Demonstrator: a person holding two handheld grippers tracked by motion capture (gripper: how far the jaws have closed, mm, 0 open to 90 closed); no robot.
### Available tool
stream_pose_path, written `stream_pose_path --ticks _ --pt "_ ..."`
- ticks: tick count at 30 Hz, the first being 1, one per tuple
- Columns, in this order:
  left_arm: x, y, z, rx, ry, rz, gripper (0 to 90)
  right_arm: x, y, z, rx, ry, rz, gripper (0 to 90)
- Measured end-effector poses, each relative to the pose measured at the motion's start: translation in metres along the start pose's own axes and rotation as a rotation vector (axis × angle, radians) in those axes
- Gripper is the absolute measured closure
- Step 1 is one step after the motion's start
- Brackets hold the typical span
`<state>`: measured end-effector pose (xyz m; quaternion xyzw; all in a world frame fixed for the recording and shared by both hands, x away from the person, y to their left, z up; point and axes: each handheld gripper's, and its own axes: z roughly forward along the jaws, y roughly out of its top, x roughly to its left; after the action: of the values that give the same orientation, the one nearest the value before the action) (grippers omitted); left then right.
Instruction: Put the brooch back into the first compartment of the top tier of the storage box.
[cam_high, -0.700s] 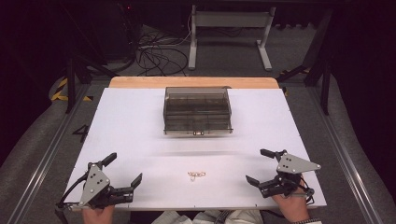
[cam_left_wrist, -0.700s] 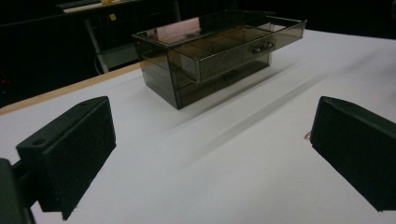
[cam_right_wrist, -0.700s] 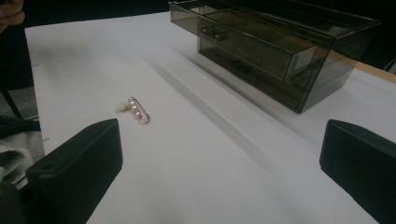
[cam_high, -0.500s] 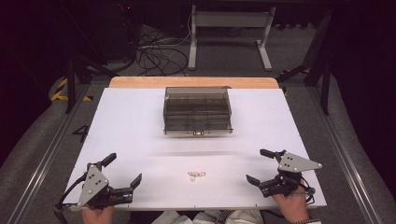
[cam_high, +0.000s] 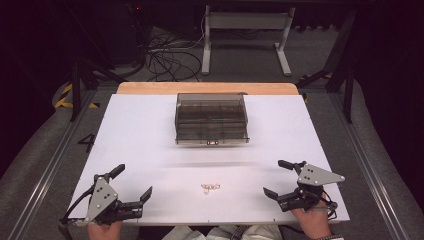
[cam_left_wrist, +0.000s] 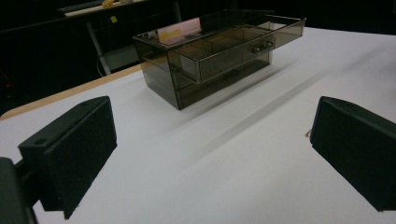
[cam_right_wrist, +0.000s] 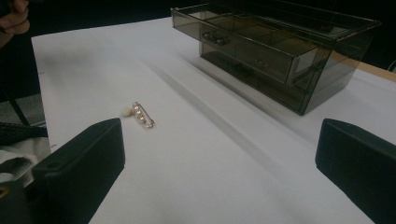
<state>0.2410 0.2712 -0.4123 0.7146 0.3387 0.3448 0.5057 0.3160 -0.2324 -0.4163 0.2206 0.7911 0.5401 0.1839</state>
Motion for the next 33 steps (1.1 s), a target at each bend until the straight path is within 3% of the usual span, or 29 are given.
stream_pose_path --ticks 13,33 --pt "-0.001 0.0 0.0 0.015 0.003 0.005 1.4 0.001 0.006 0.005 0.015 0.018 -0.005 2.2" --pt "-0.001 0.0 0.0 0.017 0.003 0.007 1.4 0.009 0.042 0.038 0.072 0.111 -0.037 2.3"
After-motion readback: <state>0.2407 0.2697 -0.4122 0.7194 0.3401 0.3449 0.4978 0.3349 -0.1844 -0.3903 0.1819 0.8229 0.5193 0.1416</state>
